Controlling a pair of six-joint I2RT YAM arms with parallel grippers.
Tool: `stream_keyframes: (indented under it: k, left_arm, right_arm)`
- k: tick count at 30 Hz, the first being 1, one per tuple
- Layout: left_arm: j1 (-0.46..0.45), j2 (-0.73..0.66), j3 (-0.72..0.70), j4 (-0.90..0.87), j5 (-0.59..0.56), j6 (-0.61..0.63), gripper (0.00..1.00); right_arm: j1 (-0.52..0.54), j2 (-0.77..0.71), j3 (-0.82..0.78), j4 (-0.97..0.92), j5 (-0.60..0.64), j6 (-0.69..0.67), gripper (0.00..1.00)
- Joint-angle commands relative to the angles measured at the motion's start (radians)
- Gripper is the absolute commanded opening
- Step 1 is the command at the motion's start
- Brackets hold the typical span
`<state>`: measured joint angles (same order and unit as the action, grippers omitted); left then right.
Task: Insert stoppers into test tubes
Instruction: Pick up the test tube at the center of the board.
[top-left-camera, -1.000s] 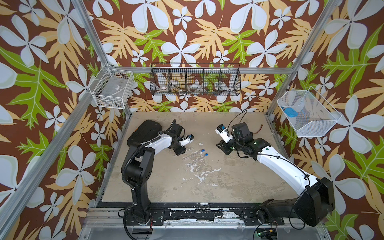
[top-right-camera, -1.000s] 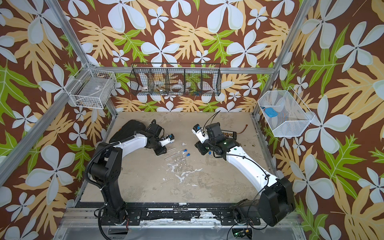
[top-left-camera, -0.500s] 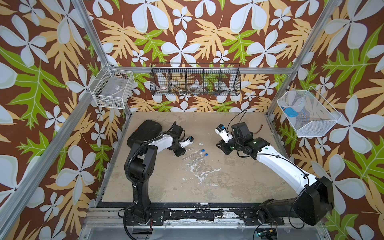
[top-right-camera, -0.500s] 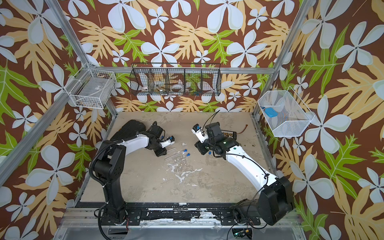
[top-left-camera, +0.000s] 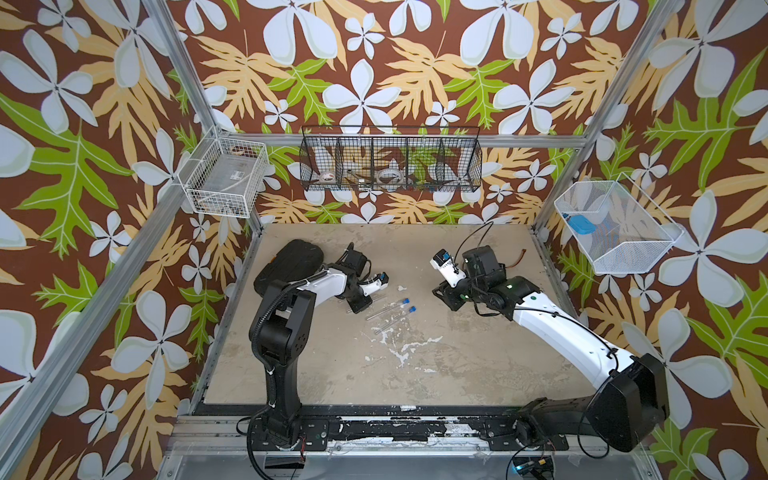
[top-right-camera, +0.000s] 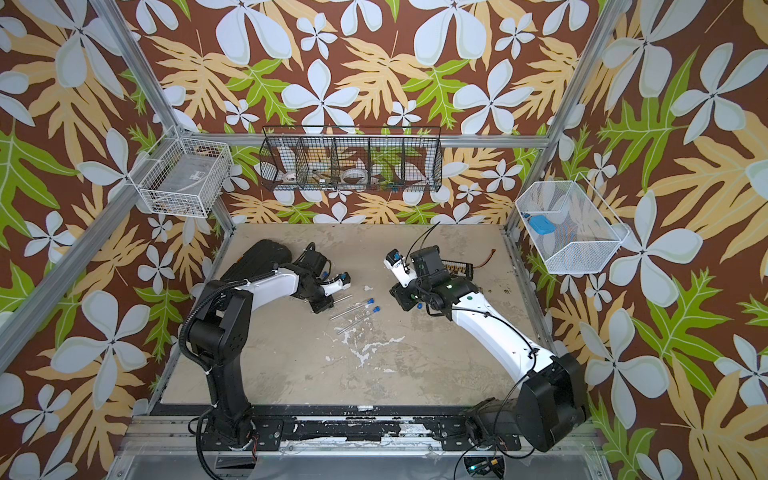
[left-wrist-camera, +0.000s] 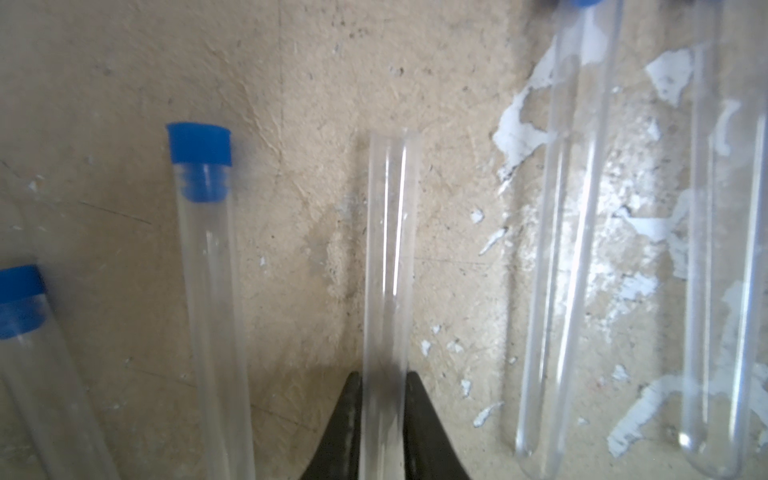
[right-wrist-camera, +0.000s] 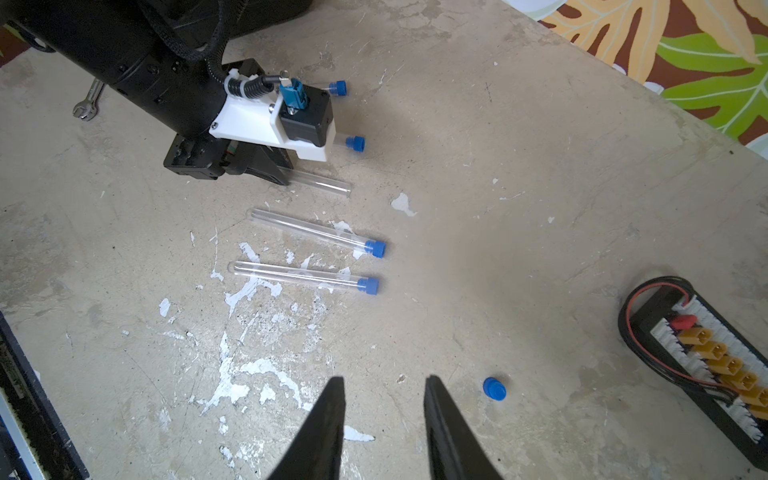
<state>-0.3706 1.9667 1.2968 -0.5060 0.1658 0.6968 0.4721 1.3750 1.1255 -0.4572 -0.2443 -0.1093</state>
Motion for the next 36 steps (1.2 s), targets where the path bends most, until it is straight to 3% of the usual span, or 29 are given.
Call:
stream_keyframes:
  k: [1, 9, 17, 24, 26, 36]
  left_arm:
    - [-0.001, 0.001, -0.001, -0.06, -0.038, 0.018, 0.17]
    - [-0.001, -0.082, 0.01, -0.04, -0.049, -0.01, 0.15]
    - [-0.007, -0.316, -0.08, 0.081, 0.033, -0.143, 0.14]
    - [-0.105, -0.486, -0.22, 0.288, 0.129, -0.274, 0.11]
    - [-0.141, -0.523, -0.263, 0.358, 0.131, -0.309, 0.11]
    - [-0.226, -0.647, -0.419, 0.573, 0.167, -0.307, 0.12]
  right_arm:
    - [0.0, -0.011, -0.004, 0.006, 0.005, 0.006, 0.35]
    - [0.0, -0.059, -0.036, 0.052, 0.0, 0.034, 0.35]
    - [0.0, -0.137, -0.045, 0.152, 0.032, 0.158, 0.34]
    - [0.0, -0.016, 0.235, -0.143, -0.121, 0.323, 0.37]
    - [-0.001, 0.027, 0.298, -0.208, -0.177, 0.312, 0.38]
    - [-0.024, 0.171, 0.428, -0.334, -0.389, 0.39, 0.4]
